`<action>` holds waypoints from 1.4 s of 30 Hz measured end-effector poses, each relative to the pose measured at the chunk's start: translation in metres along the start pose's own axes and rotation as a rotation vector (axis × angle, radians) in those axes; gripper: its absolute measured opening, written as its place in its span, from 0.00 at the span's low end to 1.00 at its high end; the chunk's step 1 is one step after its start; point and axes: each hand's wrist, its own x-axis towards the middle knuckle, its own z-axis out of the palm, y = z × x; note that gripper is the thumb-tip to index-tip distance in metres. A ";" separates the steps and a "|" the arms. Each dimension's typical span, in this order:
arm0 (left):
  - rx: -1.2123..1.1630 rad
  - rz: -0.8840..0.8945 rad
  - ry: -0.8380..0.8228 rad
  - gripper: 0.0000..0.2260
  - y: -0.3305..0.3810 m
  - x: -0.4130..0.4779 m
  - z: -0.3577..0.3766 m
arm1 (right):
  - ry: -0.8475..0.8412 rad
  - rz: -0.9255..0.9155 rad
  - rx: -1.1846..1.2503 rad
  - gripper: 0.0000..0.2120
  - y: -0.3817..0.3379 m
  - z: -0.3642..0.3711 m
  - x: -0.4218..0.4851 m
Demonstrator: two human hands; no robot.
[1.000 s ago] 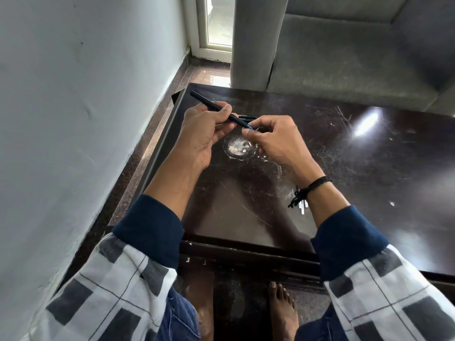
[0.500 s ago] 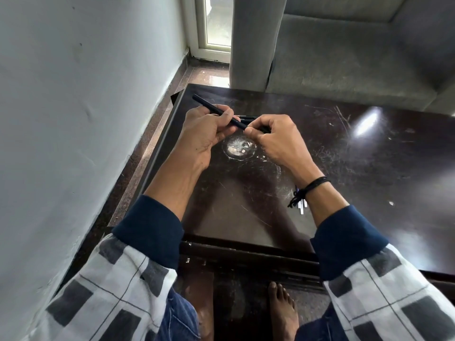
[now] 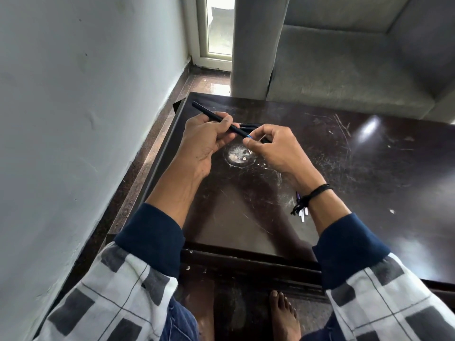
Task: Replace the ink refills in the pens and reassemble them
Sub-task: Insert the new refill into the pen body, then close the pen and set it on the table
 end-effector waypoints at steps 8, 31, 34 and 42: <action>0.016 -0.013 -0.016 0.04 -0.001 0.000 0.001 | 0.013 -0.020 -0.006 0.07 -0.003 0.000 0.000; -0.002 -0.016 -0.003 0.03 0.000 -0.001 0.001 | -0.094 0.066 -0.364 0.02 0.005 -0.006 -0.004; 0.005 -0.020 -0.012 0.03 0.000 -0.003 0.002 | -0.117 0.115 -0.483 0.08 0.003 -0.004 -0.006; 0.006 -0.036 -0.022 0.03 0.000 -0.002 0.001 | -0.195 0.139 -0.633 0.12 0.006 -0.003 -0.008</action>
